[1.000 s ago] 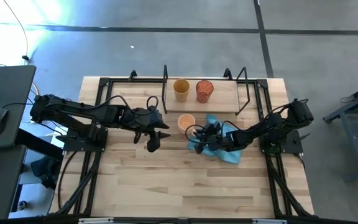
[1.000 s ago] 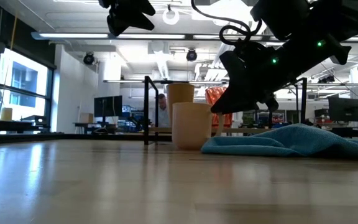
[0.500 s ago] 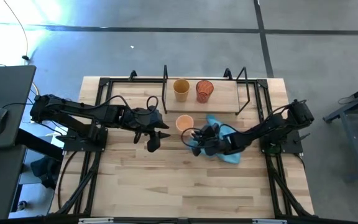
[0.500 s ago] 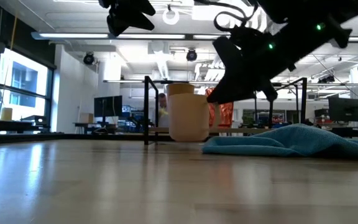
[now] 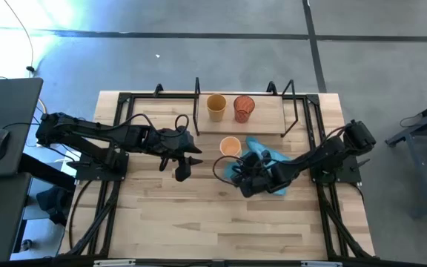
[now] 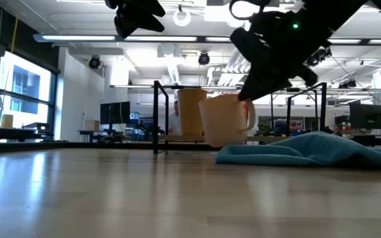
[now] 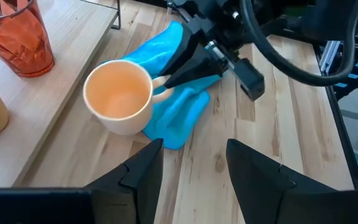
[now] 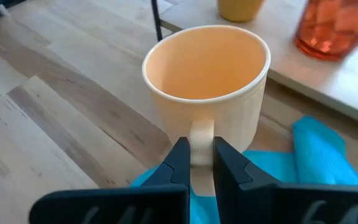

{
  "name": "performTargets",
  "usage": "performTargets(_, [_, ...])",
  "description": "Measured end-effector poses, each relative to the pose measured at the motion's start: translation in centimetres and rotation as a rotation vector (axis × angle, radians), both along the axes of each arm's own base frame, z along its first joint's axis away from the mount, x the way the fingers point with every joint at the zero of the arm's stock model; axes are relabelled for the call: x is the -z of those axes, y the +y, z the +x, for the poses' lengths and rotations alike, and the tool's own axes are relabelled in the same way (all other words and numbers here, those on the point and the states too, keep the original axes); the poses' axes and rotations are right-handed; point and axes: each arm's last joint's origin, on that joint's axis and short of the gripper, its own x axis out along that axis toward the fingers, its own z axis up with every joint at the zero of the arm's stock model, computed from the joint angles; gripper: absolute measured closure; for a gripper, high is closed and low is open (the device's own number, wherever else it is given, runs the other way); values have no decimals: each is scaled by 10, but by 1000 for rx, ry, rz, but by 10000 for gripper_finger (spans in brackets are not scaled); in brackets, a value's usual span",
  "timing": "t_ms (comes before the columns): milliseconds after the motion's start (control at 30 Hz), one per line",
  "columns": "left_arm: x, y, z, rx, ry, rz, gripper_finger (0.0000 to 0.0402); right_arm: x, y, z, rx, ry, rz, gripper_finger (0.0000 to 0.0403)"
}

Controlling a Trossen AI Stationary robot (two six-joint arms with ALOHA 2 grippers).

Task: Stack small to large cups/mugs on shelf
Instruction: Put the light orange mug on the shelf

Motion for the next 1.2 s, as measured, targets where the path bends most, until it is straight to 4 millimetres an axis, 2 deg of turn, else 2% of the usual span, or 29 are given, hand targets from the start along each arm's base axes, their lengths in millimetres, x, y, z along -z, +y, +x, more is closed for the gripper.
performTargets(467, [0, 0, 0, 21, 5, 28, 236, -1, 23, -32, 156, -123, 45, 396])
performTargets(600, [1, 0, -1, 24, 19, 32, 236, -5, 24, -37, 185, -114, 33, 396])
performTargets(933, [4, 0, -3, 25, 58, 32, 236, -32, 18, -48, 246, -40, -30, 396])
performTargets(1200, [4, 0, -3, 27, 59, 34, 236, -36, 18, -57, 296, -42, -30, 396])
